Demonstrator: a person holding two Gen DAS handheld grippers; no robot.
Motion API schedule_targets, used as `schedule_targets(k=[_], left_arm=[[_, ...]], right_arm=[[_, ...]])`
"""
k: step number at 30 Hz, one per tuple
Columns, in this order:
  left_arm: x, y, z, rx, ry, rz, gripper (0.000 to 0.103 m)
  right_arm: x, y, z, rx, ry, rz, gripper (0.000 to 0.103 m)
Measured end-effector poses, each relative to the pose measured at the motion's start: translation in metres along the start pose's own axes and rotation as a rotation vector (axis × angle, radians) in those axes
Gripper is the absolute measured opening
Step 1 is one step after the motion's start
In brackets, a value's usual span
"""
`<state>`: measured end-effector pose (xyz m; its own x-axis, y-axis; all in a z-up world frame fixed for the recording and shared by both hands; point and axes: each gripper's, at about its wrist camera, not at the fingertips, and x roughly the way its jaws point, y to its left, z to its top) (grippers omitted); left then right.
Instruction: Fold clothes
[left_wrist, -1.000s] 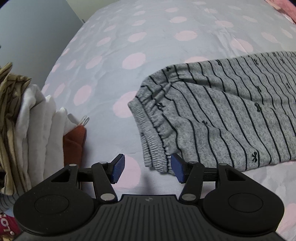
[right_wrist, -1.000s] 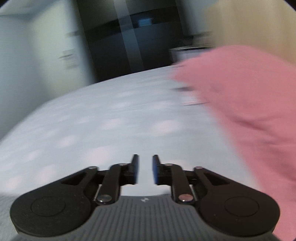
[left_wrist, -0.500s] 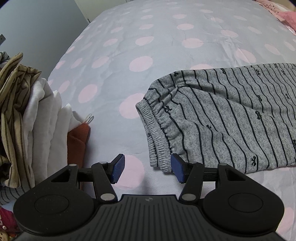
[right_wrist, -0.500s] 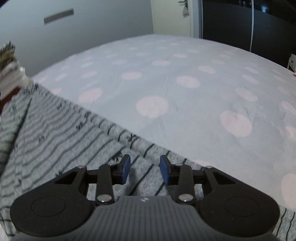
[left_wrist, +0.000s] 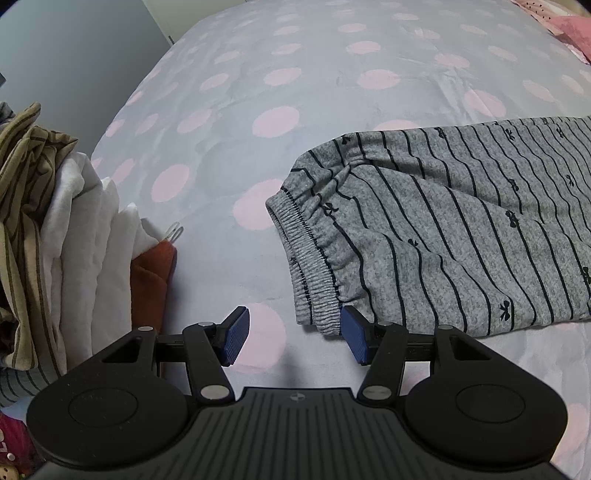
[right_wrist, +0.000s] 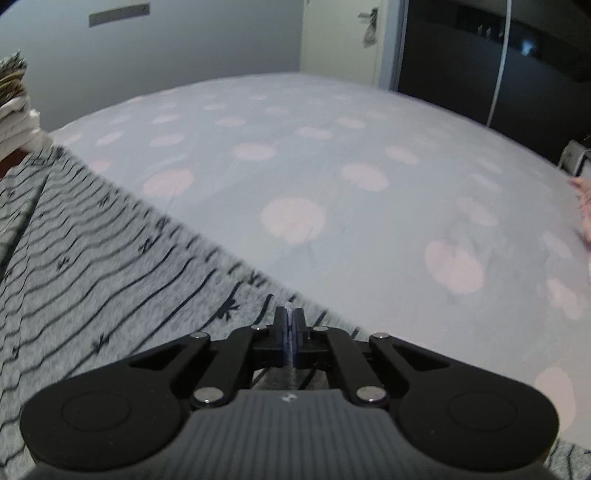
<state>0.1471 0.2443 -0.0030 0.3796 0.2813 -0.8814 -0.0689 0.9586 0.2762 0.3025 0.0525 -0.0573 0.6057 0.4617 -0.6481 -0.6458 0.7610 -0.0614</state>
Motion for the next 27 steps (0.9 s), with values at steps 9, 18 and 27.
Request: schedule_targets(k=[9,18,27], left_arm=[[0.000,0.000,0.000,-0.001,-0.002,-0.010,0.053],[-0.001,0.005,-0.001,-0.021,-0.010,-0.023,0.053],[-0.003,0.005,-0.003,-0.009,-0.011,-0.032,0.053]], right_arm=[[0.028,0.000,0.016,0.046,0.047,-0.136,0.001],[0.018,0.010,0.029,0.093,-0.020,-0.040,0.025],[0.058,0.098,0.060,-0.161,-0.018,0.202,0.040]])
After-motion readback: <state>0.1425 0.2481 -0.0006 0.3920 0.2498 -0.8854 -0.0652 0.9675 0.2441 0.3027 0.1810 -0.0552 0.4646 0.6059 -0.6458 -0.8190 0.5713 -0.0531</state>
